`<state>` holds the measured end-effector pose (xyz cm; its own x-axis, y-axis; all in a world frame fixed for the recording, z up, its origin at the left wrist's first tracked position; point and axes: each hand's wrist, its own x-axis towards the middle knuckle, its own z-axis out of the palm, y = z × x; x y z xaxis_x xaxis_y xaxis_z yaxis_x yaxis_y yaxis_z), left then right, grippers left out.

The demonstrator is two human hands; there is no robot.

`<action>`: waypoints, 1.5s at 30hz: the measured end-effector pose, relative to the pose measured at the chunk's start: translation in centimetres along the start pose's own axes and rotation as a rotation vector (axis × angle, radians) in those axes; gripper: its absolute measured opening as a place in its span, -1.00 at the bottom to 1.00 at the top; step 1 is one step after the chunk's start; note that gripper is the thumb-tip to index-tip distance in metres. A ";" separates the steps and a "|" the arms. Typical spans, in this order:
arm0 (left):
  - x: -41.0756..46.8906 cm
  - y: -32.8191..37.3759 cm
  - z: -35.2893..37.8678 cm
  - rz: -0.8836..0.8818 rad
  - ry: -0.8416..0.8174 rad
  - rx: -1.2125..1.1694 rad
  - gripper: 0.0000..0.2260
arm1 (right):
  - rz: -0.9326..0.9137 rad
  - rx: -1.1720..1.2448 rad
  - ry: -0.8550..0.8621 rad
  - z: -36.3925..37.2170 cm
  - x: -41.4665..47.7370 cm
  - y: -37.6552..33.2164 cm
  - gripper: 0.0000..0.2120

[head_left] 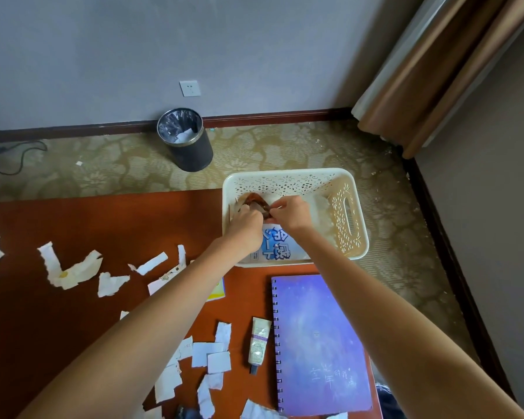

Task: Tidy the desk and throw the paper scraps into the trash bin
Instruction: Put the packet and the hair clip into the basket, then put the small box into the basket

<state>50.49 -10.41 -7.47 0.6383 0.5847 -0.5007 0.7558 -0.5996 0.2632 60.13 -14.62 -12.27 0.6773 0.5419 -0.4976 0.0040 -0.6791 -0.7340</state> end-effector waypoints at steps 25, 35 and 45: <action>-8.1 -6.4 -2.0 -0.269 0.537 -0.538 -0.77 | -0.463 -0.127 0.240 0.6 -13.3 -3.2 -0.74; -9.3 -11.5 6.0 -0.390 0.041 -0.818 -0.86 | -0.160 -0.277 -0.312 8.5 -16.0 3.8 -0.46; -10.2 -10.3 4.7 -0.393 0.134 -0.766 -0.78 | -0.042 -0.016 -0.390 6.4 -16.7 3.5 -0.63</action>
<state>35.56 -12.73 -8.93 0.2861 0.7601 -0.5834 0.7848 0.1634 0.5978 44.17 -22.91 -9.50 0.3460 0.7150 -0.6075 0.0398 -0.6581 -0.7519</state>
